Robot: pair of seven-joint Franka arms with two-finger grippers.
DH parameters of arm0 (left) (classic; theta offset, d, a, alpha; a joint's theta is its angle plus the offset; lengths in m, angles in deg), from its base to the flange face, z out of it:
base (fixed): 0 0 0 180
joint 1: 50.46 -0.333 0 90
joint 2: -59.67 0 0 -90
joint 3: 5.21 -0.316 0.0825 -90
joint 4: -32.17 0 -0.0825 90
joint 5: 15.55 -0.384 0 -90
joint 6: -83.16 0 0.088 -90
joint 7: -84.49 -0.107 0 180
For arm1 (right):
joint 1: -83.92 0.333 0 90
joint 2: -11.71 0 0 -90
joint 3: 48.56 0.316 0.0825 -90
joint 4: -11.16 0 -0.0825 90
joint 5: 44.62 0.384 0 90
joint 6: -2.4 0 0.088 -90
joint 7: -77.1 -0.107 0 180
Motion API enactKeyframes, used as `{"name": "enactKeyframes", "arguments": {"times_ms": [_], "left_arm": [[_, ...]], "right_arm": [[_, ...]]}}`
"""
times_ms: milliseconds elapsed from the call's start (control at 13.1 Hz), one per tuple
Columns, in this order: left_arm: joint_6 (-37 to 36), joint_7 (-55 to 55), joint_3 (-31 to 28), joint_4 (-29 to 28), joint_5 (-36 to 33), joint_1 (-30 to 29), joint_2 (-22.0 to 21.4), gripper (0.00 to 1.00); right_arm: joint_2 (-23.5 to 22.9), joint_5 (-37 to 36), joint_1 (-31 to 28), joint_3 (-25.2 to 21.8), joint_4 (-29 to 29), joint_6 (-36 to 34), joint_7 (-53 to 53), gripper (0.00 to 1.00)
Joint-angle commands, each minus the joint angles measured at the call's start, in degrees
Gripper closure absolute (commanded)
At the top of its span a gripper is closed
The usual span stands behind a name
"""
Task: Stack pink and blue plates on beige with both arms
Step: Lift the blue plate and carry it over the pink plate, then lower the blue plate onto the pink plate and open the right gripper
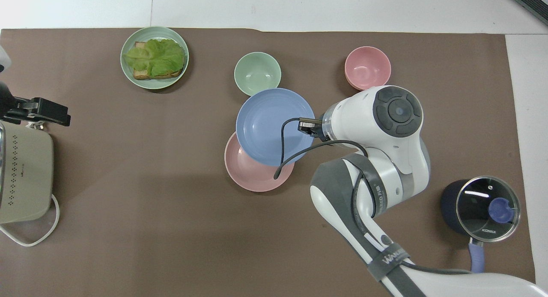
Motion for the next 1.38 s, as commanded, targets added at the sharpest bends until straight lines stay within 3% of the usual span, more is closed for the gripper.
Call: {"name": "enactKeyframes", "arguments": {"times_ms": [0, 842, 1301], "left_arm": [[-0.6, -0.5, 0.4, 0.0, -0.6, -0.5, -0.2, 0.0], [-0.6, -0.5, 0.4, 0.0, -0.6, -0.5, -0.3, 0.0], [-0.6, -0.5, 0.4, 0.0, -0.6, -0.5, -0.3, 0.0]], "right_arm": [[-2.3, 1.3, 0.9, 0.0, -1.4, 1.5, -1.5, 1.0], [-5.4, 1.3, 3.0, 0.1, -0.9, 4.4, -3.0, 1.0], [-1.9, 1.2, 3.5, 0.1, 6.9, 5.2, -2.1, 1.0]]}}
